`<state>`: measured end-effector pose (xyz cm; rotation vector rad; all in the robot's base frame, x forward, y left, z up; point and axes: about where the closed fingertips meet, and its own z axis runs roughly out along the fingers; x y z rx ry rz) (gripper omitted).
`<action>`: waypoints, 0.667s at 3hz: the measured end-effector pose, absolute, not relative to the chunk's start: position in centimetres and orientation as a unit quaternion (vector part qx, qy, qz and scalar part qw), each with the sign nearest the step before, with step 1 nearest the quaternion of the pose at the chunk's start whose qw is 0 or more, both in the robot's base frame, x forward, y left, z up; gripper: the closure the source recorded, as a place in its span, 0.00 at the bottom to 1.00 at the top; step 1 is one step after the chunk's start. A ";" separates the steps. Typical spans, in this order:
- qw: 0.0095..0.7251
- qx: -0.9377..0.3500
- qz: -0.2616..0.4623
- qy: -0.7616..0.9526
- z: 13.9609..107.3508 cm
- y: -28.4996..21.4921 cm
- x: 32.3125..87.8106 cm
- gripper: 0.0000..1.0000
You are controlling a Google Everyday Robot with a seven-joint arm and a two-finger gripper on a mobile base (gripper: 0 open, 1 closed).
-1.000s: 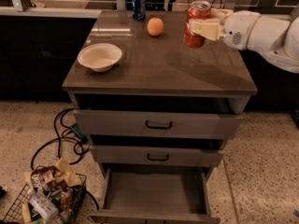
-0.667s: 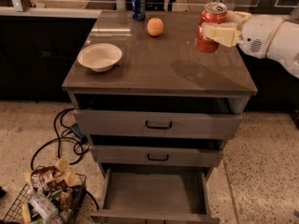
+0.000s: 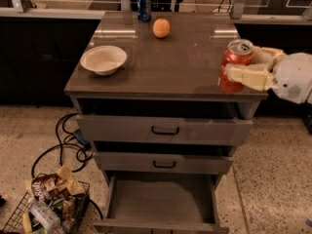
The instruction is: Place coke can into bottom drawer
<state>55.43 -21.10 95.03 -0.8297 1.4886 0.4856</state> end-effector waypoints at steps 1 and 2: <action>0.617 -0.379 0.221 0.653 92.3 -20.9 52.1 1.00; 0.616 -0.375 0.250 0.646 87.2 -20.2 49.3 1.00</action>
Offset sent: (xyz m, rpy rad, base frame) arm -0.0850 0.0100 -0.1260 0.0818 0.0476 0.1026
